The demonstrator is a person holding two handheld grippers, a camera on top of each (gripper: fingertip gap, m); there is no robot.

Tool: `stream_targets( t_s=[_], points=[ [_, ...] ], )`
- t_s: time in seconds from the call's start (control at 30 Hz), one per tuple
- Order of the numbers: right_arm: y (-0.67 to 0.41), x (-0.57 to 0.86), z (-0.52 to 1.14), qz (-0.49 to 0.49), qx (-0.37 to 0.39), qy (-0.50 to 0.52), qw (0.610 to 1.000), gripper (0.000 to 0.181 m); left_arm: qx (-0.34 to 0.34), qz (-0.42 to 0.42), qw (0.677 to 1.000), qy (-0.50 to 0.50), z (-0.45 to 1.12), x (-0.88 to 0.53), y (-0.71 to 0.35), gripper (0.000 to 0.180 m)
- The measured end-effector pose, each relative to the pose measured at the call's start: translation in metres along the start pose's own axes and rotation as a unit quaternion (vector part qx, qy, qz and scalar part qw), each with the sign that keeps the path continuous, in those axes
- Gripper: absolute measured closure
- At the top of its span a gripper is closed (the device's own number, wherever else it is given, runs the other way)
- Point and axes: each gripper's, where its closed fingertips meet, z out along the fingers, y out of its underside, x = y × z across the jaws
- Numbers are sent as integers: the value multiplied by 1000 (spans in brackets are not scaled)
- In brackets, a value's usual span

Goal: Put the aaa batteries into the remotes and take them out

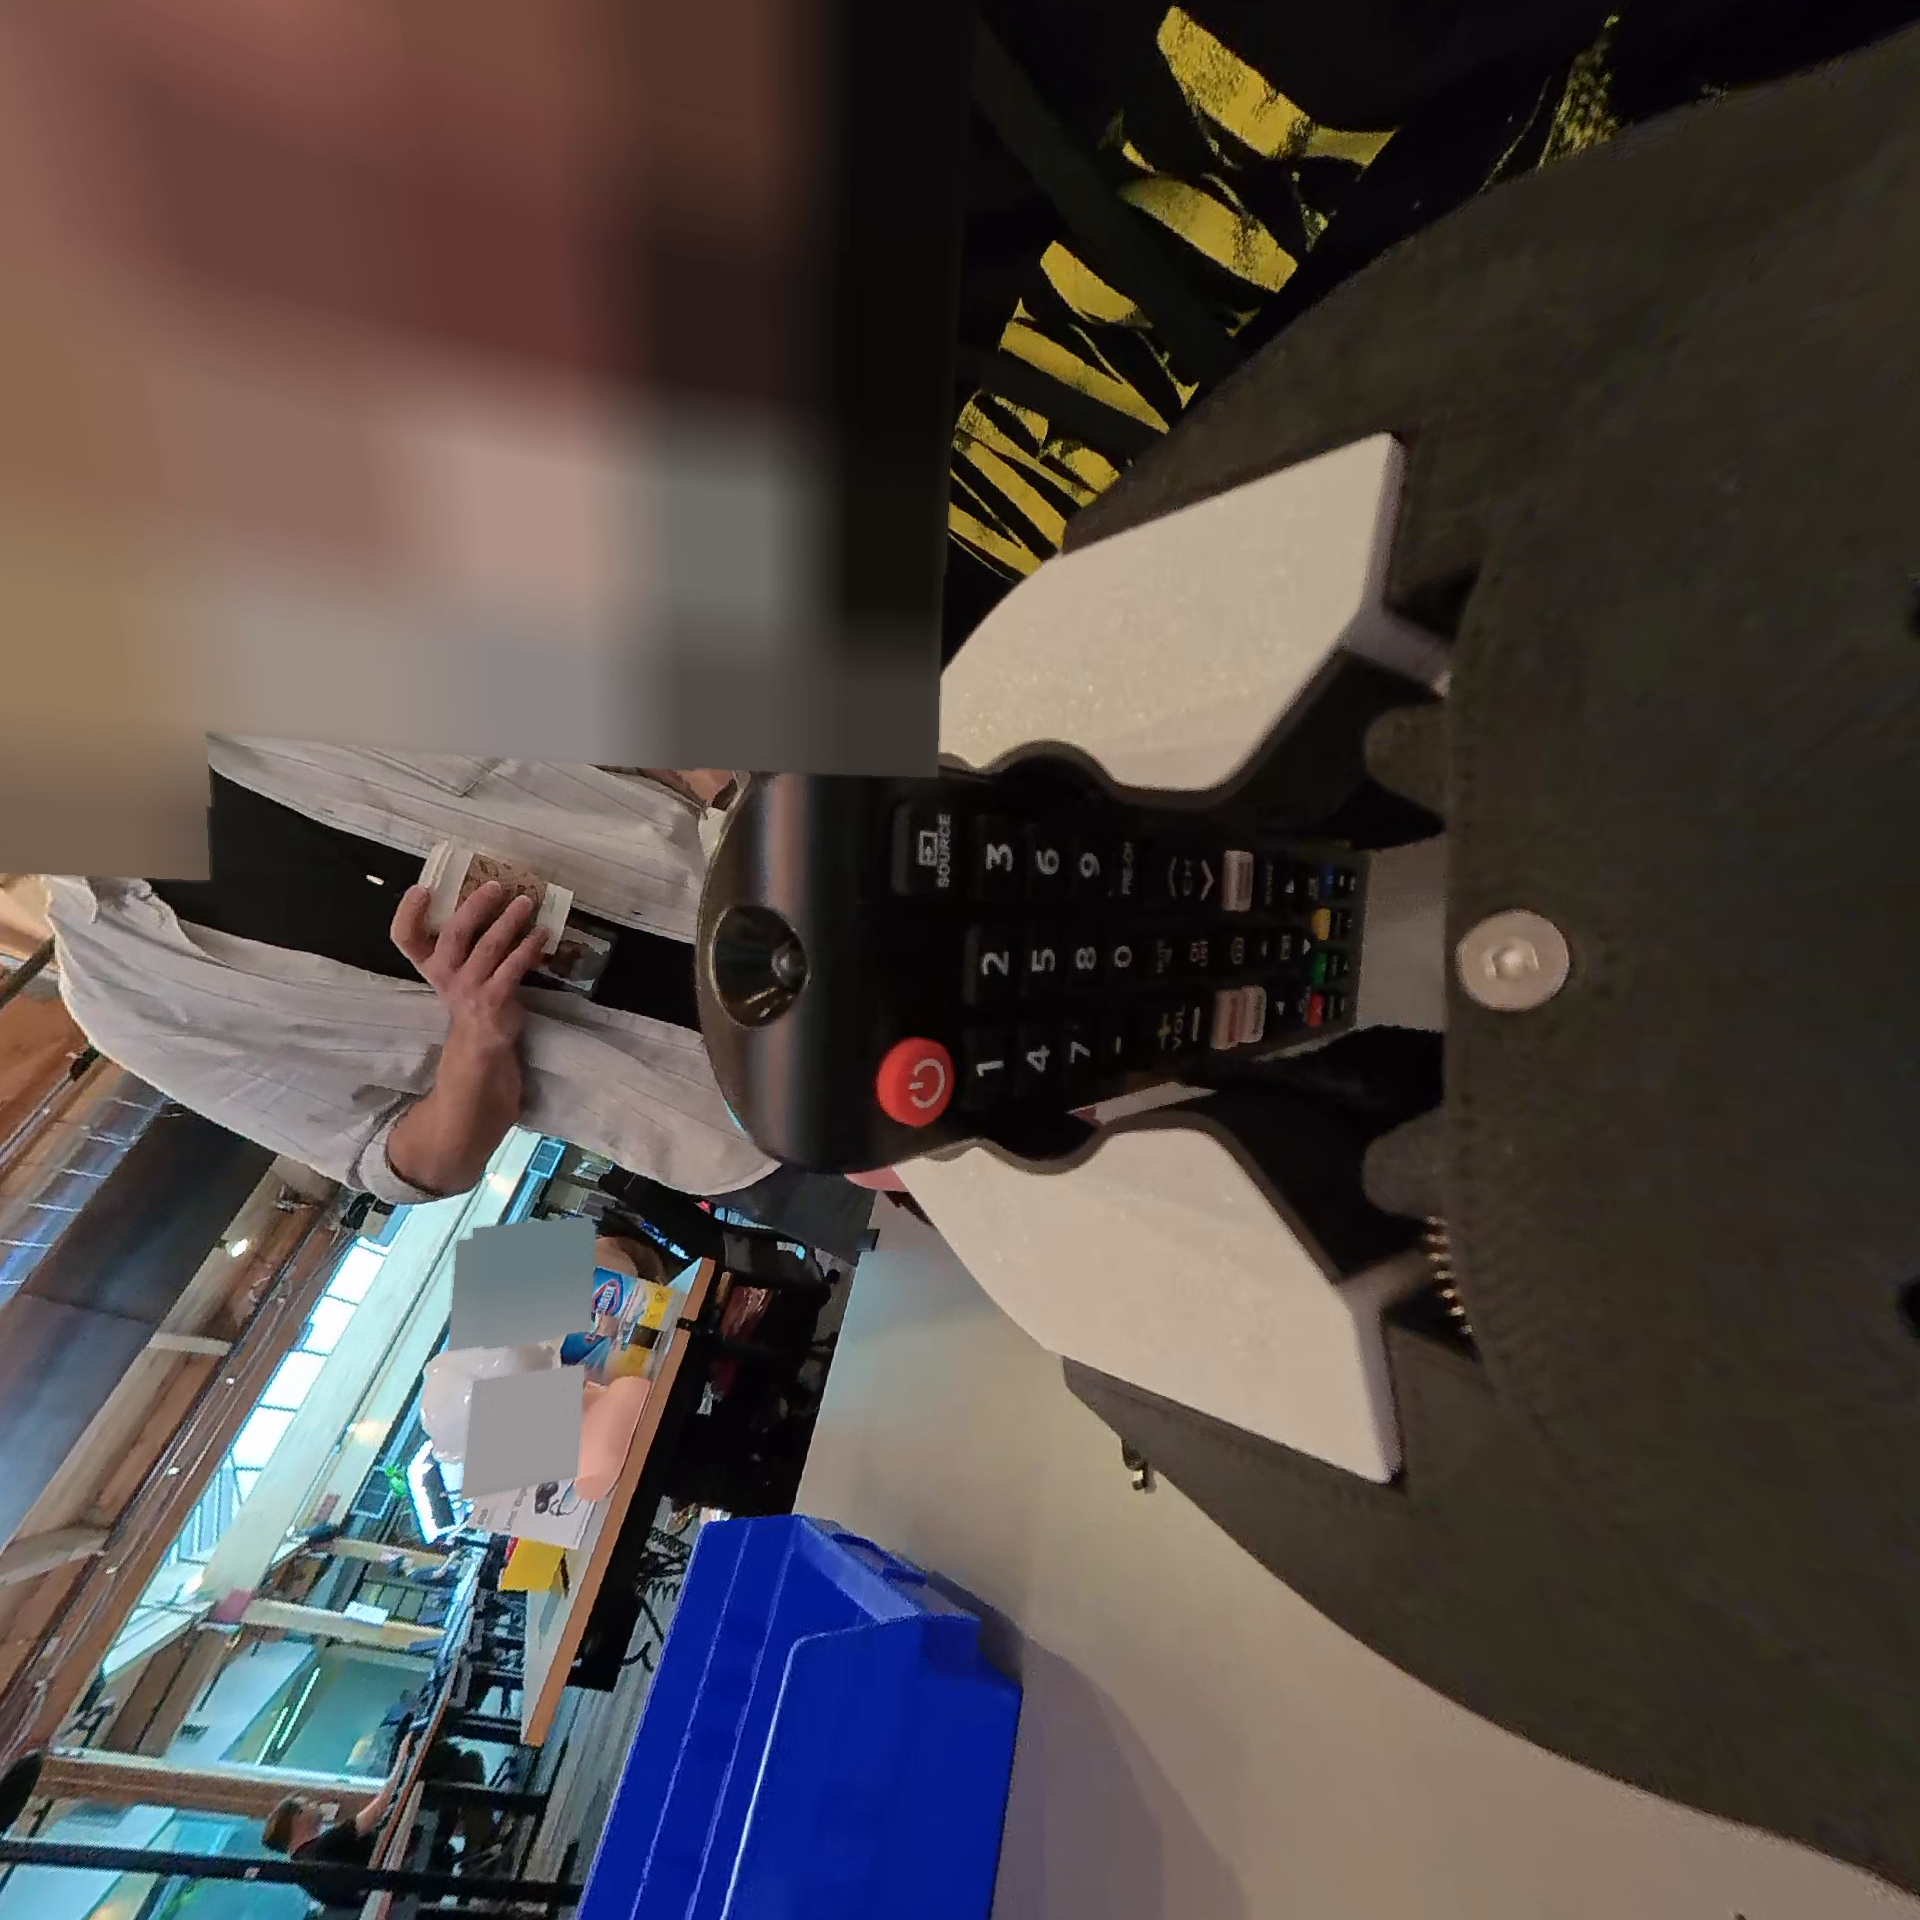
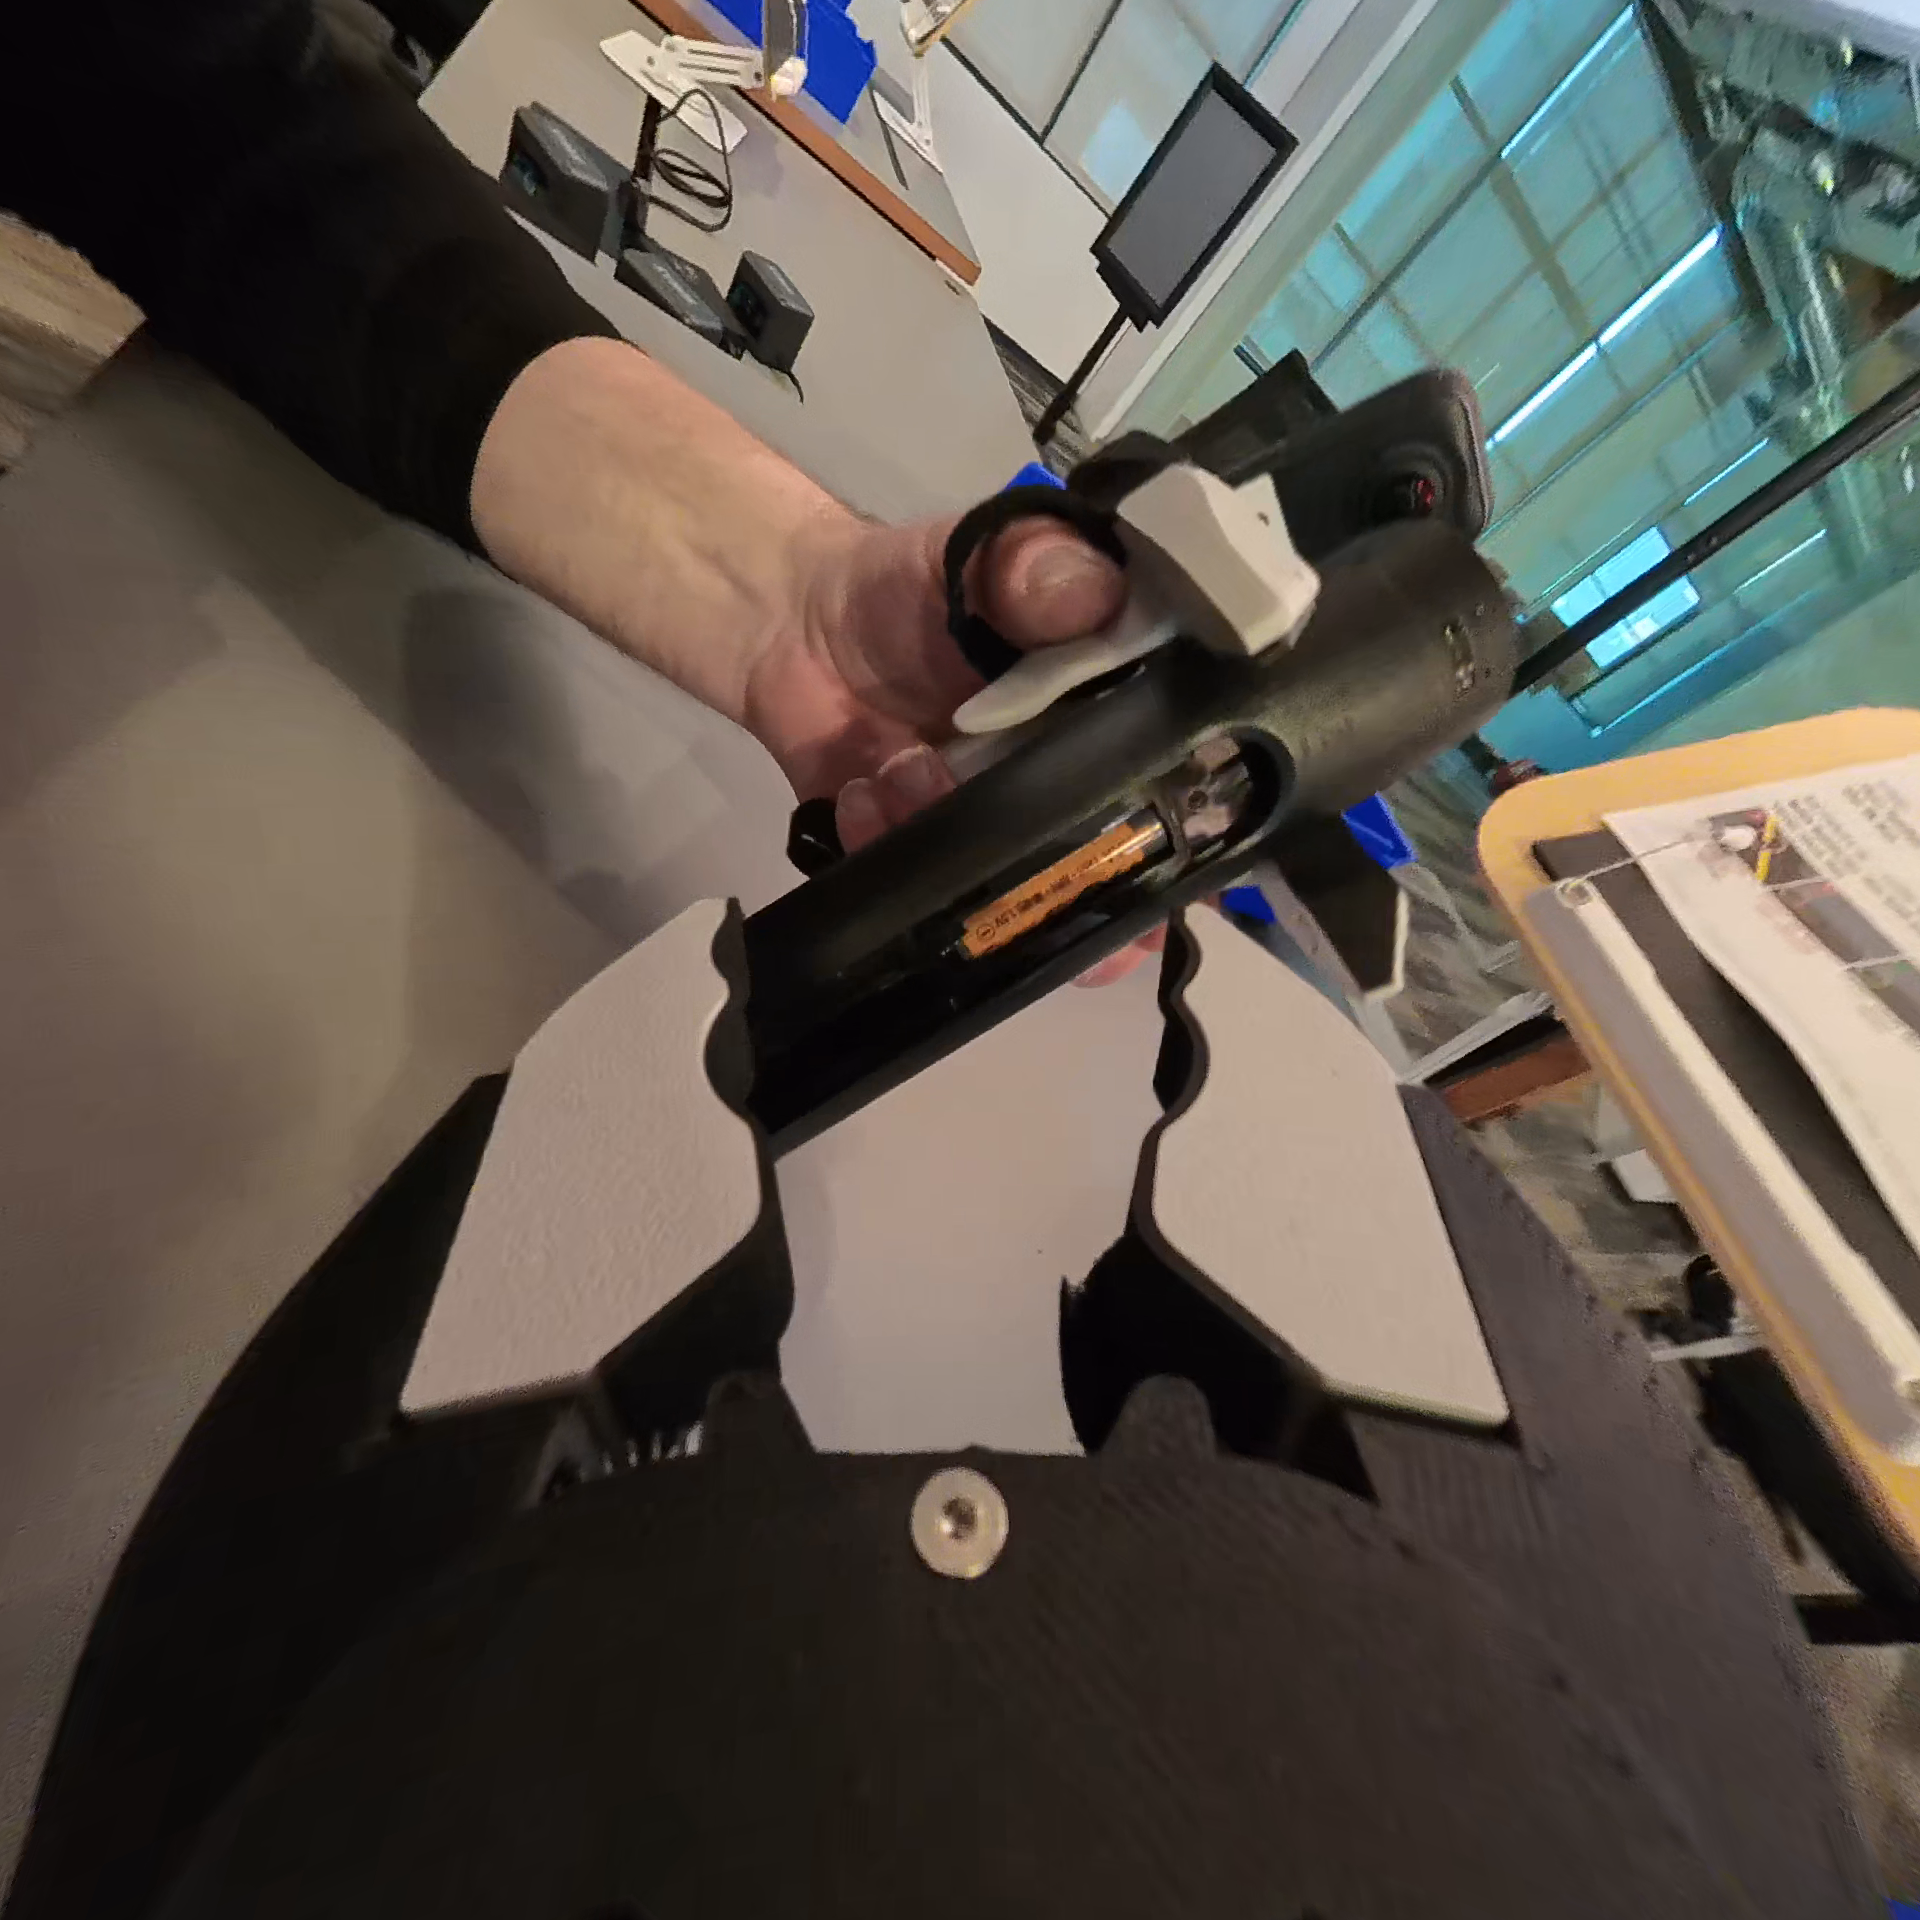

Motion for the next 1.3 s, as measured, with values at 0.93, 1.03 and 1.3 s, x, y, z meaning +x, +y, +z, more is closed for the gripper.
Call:
stream_targets(
  t_s=[0.93,1.03,1.3],
  points=[
    [8,-8,3,-102,16,10,995,113,-37,-11,999,-6,5,-10,18,119],
    [16,-7,6,-100,5,13,995,105,-42,-2,999,-8,3,-13,21,119],
    [41,4,0,50,-2,-2,999,98,-89,105,990,-44,-5,-20,38,118]
  ],
)
